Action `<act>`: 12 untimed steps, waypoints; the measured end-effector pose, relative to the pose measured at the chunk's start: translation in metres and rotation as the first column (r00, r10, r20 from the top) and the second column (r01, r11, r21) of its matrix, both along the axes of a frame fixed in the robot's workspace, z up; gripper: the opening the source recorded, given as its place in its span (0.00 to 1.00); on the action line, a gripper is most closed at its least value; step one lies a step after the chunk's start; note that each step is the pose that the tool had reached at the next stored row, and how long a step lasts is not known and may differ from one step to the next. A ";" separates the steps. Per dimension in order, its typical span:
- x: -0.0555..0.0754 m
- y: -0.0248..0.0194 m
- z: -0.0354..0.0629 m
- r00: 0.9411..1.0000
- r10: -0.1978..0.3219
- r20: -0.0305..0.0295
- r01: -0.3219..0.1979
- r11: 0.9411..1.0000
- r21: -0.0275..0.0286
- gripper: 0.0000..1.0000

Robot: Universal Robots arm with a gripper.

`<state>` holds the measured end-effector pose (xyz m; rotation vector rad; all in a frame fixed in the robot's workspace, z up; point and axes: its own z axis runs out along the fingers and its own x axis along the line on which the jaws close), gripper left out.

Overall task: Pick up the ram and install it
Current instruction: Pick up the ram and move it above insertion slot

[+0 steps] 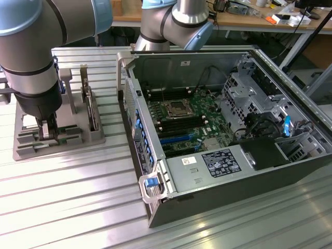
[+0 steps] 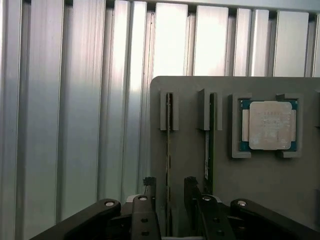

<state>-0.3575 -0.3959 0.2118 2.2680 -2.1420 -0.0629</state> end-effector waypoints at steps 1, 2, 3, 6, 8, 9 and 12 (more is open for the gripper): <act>-0.001 0.0000 -0.0015 1.000 0.000 0.000 0.000 1.000 0.000 0.36; -0.001 0.0001 -0.0020 1.000 0.000 0.000 0.000 1.000 0.000 0.36; -0.001 0.0000 -0.0025 1.000 0.000 0.000 0.000 1.000 0.000 0.36; -0.001 0.0000 -0.0030 1.000 0.000 0.000 0.000 1.000 0.000 0.36; -0.001 0.0000 -0.0030 1.000 0.000 0.000 0.000 1.000 0.000 0.35; -0.001 0.0001 -0.0030 1.000 0.000 0.000 0.000 1.000 0.000 0.28; -0.001 0.0000 -0.0030 1.000 0.000 0.000 0.000 1.000 0.000 0.12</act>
